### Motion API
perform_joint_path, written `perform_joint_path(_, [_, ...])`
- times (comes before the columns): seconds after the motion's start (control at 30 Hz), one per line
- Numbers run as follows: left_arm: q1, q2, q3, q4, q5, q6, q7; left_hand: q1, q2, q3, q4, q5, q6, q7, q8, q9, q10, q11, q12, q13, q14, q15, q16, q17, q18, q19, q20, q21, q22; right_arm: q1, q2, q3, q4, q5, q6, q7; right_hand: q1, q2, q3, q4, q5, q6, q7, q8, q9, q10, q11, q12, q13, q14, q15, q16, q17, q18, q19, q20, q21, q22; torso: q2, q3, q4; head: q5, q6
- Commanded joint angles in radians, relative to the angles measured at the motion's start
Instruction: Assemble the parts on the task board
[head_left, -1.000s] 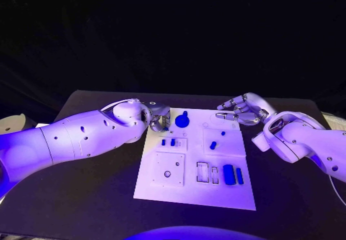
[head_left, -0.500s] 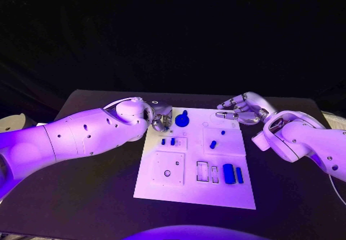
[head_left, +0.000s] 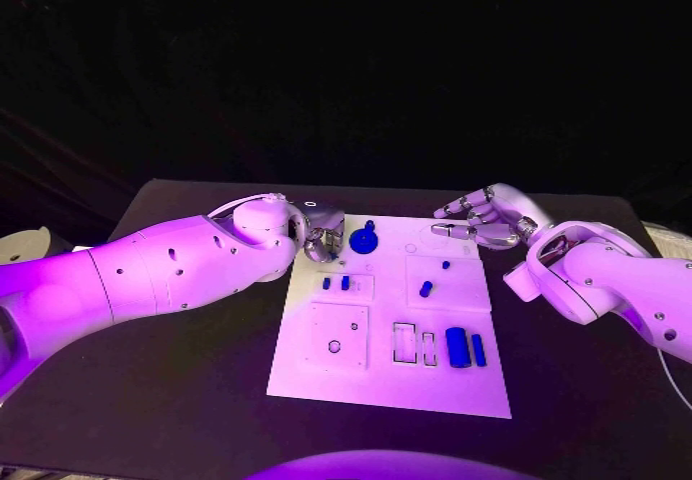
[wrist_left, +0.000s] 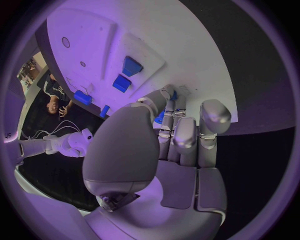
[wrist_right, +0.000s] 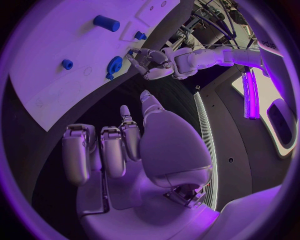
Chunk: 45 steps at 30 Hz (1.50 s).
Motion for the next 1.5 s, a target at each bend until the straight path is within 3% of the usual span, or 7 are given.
perform_joint_path(0.03, [-0.025, 0.0, -0.019, -0.01, 0.01, 0.125, -0.019, 0.013, 0.005, 0.012, -0.006, -0.007, 0.011, -0.002, 0.003, 0.001, 0.013, 0.0, -0.001, 0.003, 0.004, 0.002, 0.007, 0.001, -0.015, 0.007, 0.003, 0.01, 0.007, 0.0, 0.0, 0.0, 0.002, -0.002, 0.011, 0.006, -0.006, 0.007, -0.006, -0.002, 0.001, 0.006, 0.0, -0.001, 0.001, 0.001, -0.002, -0.006, 0.043, 0.088, -0.005, -0.002, 0.192, 0.006, 0.016, -0.005, -0.005, 0.068, 0.0, -0.0003, 0.0006, 0.0, -0.002])
perform_joint_path(0.33, [-0.025, -0.001, -0.019, -0.012, 0.015, 0.11, -0.001, 0.034, 0.011, 0.054, -0.034, -0.008, 0.028, 0.001, 0.002, 0.001, 0.044, -0.001, -0.018, 0.002, 0.011, 0.0, 0.01, 0.007, -0.022, 0.018, 0.001, 0.049, 0.035, 0.0, 0.0, 0.0, 0.002, -0.002, 0.011, 0.006, -0.007, 0.008, -0.007, -0.001, 0.001, 0.007, -0.001, 0.0, 0.001, 0.002, -0.002, -0.004, 0.044, 0.088, -0.005, -0.002, 0.193, 0.006, 0.016, -0.005, -0.005, 0.069, 0.0, -0.0005, 0.0008, 0.001, -0.002])
perform_joint_path(0.67, [-0.026, -0.007, -0.019, -0.001, 0.03, 0.062, 0.019, 0.023, 0.009, 0.062, -0.036, -0.01, 0.038, 0.0, 0.003, 0.002, 0.058, -0.003, -0.024, 0.003, 0.015, -0.001, 0.01, 0.006, -0.024, 0.022, -0.001, 0.064, 0.046, 0.0, 0.001, 0.0, 0.002, -0.002, 0.01, 0.007, -0.008, 0.009, -0.007, -0.001, 0.001, 0.007, -0.001, 0.0, 0.001, 0.002, -0.002, -0.004, 0.044, 0.088, -0.005, -0.002, 0.192, 0.006, 0.016, -0.005, -0.005, 0.068, 0.0, -0.0003, 0.0007, 0.002, 0.0])
perform_joint_path(1.5, [-0.026, -0.071, 0.002, 0.064, 0.096, -0.11, 0.031, -0.019, 0.004, 0.057, -0.019, -0.01, 0.045, -0.005, 0.0, 0.001, 0.068, -0.007, -0.041, 0.002, 0.018, -0.004, 0.005, 0.0, -0.025, 0.025, -0.003, 0.068, 0.052, 0.0, 0.0, 0.0, 0.001, -0.002, 0.007, 0.01, -0.009, 0.01, -0.008, 0.0, 0.001, 0.01, -0.001, 0.001, 0.002, 0.002, -0.002, -0.005, 0.043, 0.088, -0.005, -0.002, 0.192, 0.006, 0.016, -0.005, -0.006, 0.067, 0.0, -0.0007, 0.0014, 0.003, 0.005])
